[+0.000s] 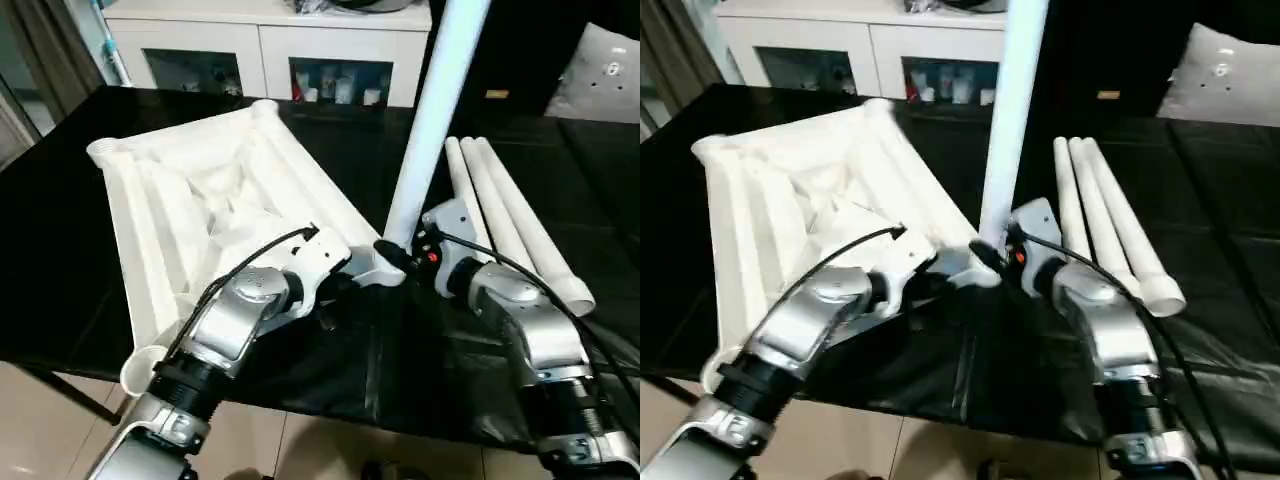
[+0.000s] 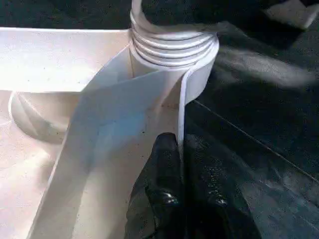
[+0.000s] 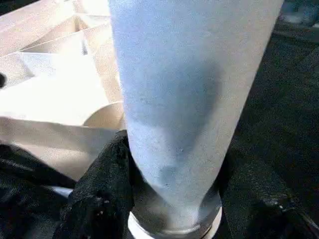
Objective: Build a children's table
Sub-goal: Rotate leg to tighten
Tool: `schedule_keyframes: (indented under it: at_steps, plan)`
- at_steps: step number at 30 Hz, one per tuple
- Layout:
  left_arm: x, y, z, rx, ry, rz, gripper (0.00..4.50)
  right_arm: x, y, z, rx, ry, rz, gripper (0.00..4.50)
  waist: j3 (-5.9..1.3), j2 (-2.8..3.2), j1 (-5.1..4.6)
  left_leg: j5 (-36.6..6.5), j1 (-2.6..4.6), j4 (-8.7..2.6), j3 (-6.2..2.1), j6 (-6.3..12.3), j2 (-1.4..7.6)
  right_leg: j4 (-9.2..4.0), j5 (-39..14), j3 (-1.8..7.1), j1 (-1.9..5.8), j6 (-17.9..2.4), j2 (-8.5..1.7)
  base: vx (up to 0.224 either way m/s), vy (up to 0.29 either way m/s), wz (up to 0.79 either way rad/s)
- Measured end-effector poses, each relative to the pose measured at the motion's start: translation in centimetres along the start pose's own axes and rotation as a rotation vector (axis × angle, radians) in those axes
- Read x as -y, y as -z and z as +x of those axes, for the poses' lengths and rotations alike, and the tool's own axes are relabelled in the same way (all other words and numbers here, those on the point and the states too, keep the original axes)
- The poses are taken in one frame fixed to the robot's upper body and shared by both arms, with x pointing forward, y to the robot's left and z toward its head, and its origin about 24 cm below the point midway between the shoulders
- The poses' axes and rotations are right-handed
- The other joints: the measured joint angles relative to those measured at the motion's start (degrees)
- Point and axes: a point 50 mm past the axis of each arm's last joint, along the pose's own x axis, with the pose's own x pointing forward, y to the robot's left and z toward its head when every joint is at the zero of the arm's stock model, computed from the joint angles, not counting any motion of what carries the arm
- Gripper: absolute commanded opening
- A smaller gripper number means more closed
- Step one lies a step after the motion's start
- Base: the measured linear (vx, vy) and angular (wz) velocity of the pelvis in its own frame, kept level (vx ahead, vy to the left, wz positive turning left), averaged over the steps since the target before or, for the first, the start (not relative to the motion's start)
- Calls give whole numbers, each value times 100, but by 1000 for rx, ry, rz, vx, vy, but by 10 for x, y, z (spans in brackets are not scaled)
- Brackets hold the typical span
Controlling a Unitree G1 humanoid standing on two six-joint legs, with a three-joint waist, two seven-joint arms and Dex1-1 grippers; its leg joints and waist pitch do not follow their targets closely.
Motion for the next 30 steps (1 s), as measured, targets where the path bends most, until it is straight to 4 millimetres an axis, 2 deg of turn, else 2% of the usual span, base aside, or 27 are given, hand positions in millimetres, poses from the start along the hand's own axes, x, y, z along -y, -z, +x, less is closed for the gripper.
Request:
schedule_keyframes:
  at_steps: [1, 2, 7, 10, 15, 16, 19, 26, 30]
  plan:
    - [0, -1, 0, 0, -2, 3, 0, 0, 0, 0, 4, -1, -1, 278, 0, 0, 2, 0, -9, 0, 0, 0, 0, 0, 0, 0, -8, 0, 0, 0, 0, 0]
    - [0, -1, 0, 2, -2, 10, 0, 0, 0, 0, 9, 0, -4, 306, 1, 0, 4, 0, -19, 0, 0, 0, 0, 0, 0, 0, -17, -1, 0, 0, 0, 0]
    - [-2, -1, -2, 4, 1, 44, 0, -2, 0, -1, 29, -20, 2, 341, 7, 3, 4, 1, -30, 2, 0, 2, -1, 1, 4, 0, -30, -6, -1, 0, 0, 0]
    - [-5, 0, -6, 1, 13, 60, 0, -3, 0, -6, 46, -47, 6, 363, 25, 27, 1, 1, -32, 2, -1, 2, 0, 0, 4, 0, -32, -6, 0, 0, 0, 0]
    - [-13, 5, -22, -2, 69, 142, 0, -1, 5, -19, 34, -139, -54, 405, 57, 39, -8, 1, -44, 0, -2, 2, 3, 0, 4, -1, -44, -6, 4, 0, 0, 0]
    - [-14, 6, -24, 0, 84, 157, 0, 0, 5, -21, 33, -162, -66, 428, 62, 43, -6, 1, -49, 1, -2, 2, 2, -1, 4, -1, -47, -6, 3, 0, 0, 0]
    - [-17, 11, -34, -2, 149, 198, 0, 6, 3, -30, 14, -240, -115, 446, 65, 42, 18, 0, -64, 2, -2, 2, 2, -4, 6, -1, -57, -9, 1, 0, 0, 0]
    - [-15, 19, -49, -10, 314, 263, 0, 11, 5, -45, -48, -404, -192, 446, 66, 39, 206, 0, -86, 13, -6, 3, 0, -1, 25, -3, -74, -41, -4, 0, 0, 0]
    - [-13, 21, -53, -22, 390, 298, 0, 6, 7, -47, -62, -514, -205, 446, 68, 33, 282, 0, -83, 23, -5, 4, 2, 4, 28, -3, -72, -45, -4, 0, 0, 0]
